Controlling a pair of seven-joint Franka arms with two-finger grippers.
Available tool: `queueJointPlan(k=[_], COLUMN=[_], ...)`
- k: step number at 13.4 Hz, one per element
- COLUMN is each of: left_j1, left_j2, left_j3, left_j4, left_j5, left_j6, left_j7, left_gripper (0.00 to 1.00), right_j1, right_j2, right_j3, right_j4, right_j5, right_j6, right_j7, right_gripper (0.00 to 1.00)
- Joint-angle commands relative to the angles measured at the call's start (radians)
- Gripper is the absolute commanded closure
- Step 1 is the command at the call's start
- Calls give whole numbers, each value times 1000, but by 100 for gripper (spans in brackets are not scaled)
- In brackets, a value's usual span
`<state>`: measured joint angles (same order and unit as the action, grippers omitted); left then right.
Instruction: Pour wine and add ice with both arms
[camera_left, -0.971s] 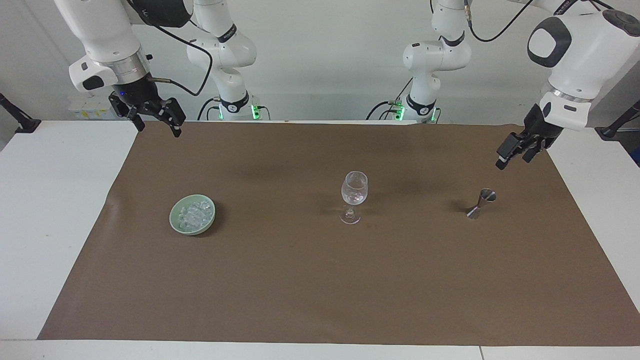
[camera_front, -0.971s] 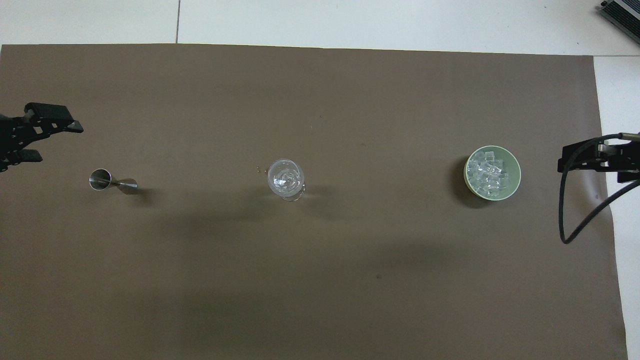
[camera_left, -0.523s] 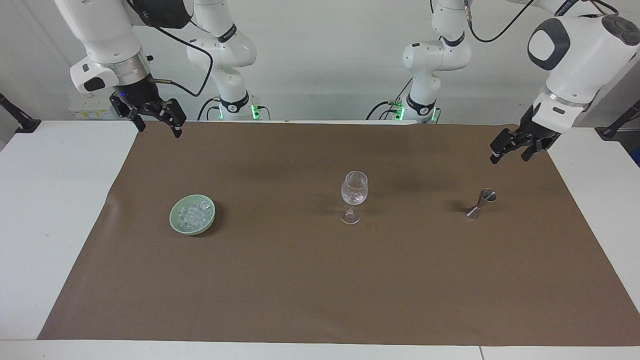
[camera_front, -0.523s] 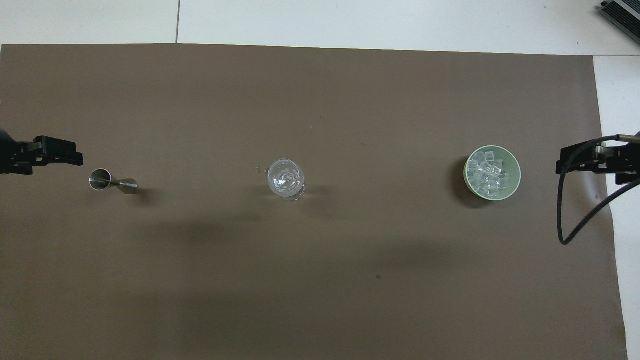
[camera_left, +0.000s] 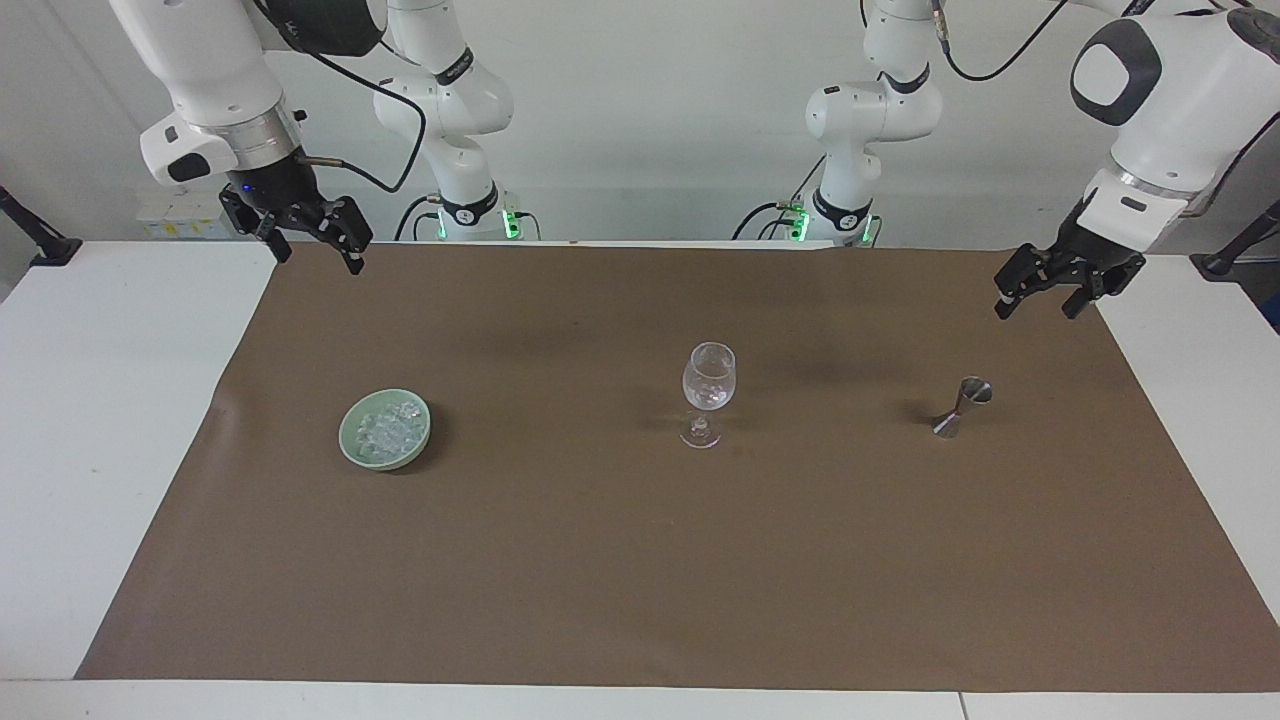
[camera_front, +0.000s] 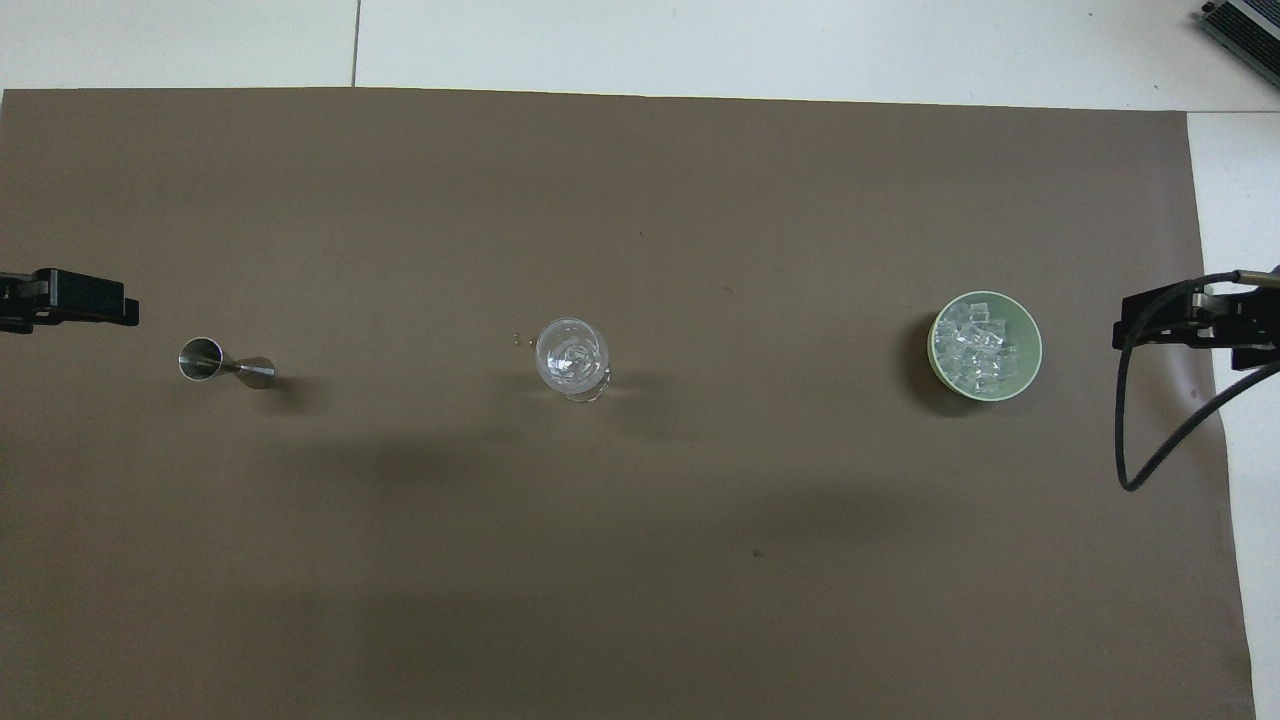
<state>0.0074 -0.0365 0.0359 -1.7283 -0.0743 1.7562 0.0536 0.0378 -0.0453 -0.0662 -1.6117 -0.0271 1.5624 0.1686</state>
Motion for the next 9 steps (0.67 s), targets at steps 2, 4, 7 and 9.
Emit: queueJointPlan(k=[2,4,7,9], left_j1=[-20,-33,-44,-46], left_j2=[30,32,50,63], left_j3=[15,22,22,24], left_j4=[49,50,97,121], left_j5=[34,56,59,59], left_j6=[-43,-55,-104,-130], left_j7=[9,11,8,9], left_gripper=[0,0,0,0], right_j1=[-3,-3,-3,-3], right_j2=[-27,-28,-27,-27], right_j3=[0,0,2,0], right_j4=[-33,-33,-33,-33], right_j5=[13,13,15,15], right_j6=[11,11,11,11], right_j7=[-4,-3,-4,-4], right_gripper=[0,0,0,0])
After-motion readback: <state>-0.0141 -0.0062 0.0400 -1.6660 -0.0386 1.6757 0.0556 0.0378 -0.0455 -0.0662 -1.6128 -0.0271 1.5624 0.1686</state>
